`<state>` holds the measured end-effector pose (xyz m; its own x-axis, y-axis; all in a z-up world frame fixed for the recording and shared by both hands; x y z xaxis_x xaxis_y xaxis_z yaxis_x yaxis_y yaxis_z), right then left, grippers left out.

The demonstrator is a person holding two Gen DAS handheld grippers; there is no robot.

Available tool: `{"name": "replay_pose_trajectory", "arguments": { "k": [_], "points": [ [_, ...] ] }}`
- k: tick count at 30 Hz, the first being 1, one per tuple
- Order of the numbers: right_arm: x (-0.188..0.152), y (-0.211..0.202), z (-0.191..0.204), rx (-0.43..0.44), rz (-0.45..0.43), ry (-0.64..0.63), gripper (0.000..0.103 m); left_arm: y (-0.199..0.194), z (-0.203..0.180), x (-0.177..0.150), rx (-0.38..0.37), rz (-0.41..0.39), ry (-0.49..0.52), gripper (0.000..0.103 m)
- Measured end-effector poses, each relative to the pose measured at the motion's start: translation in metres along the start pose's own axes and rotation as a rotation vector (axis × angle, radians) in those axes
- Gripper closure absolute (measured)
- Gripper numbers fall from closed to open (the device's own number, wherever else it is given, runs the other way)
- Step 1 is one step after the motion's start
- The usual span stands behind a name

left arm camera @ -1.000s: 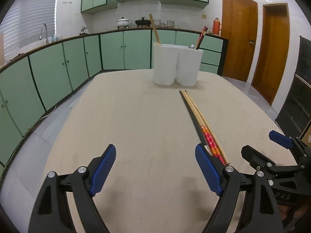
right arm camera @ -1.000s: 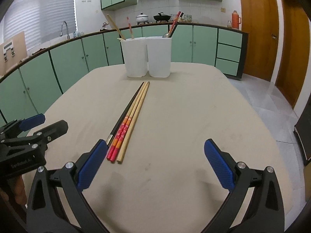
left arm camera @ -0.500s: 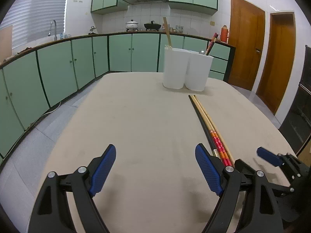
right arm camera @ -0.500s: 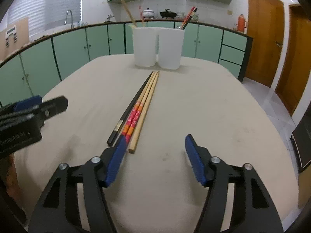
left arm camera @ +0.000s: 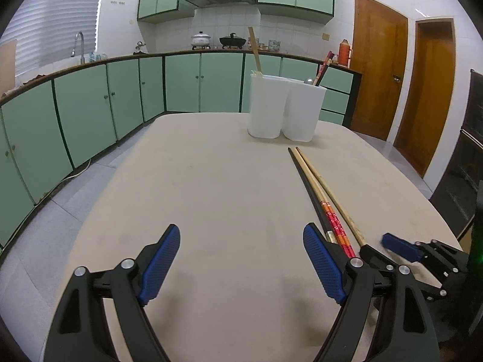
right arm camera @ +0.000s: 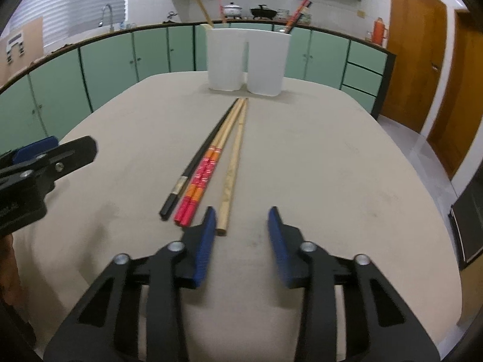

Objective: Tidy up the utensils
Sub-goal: 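Grasp the plain wooden chopstick with the right tool, then grasp the black chopstick with the left tool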

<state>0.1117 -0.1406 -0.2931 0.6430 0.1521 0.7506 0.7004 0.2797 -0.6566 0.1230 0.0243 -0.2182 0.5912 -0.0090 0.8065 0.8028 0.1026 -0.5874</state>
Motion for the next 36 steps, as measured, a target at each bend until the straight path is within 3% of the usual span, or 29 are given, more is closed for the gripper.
{"name": "replay_pose_trajectory", "arguments": {
  "k": [2,3,4,10,28,31,35,36],
  "points": [
    [0.001,0.001,0.002,0.015,-0.001,-0.001,0.085,0.0,-0.004,0.0,-0.006,0.003,0.005,0.021],
    [0.001,0.001,0.001,0.026,-0.001,0.006,0.095,-0.001,-0.006,-0.001,-0.011,0.007,0.009,0.021],
    [0.001,0.001,0.0,0.033,0.0,0.014,0.096,-0.001,-0.01,-0.002,-0.018,0.014,0.017,0.021],
    [0.004,-0.009,-0.019,0.029,-0.021,0.073,0.097,0.003,-0.036,-0.013,-0.068,0.084,0.073,0.021],
    [0.001,-0.025,-0.038,0.039,-0.065,0.105,0.097,0.018,-0.065,-0.026,-0.072,0.168,0.112,0.03],
    [0.002,-0.025,-0.038,0.044,-0.065,0.11,0.097,0.019,-0.068,-0.026,-0.061,0.168,0.123,0.036],
    [0.002,-0.024,-0.039,0.048,-0.064,0.115,0.097,0.018,-0.068,-0.025,-0.058,0.164,0.113,0.054],
    [0.002,-0.023,-0.039,0.05,-0.063,0.116,0.097,0.018,-0.067,-0.024,-0.059,0.162,0.11,0.063]
  ]
}}
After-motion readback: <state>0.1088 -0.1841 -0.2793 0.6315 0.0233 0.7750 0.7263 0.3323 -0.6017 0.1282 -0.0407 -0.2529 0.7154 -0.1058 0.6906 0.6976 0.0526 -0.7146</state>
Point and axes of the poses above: each gripper's, at about its wrist camera, not at the fingertips, and y roughly the way its jaws point, z to its left, x to its top, the point moved 8 cm from there along y, roughly the way its jaws point, and after that the axes turned 12 degrees about x, right-handed, at the moved point
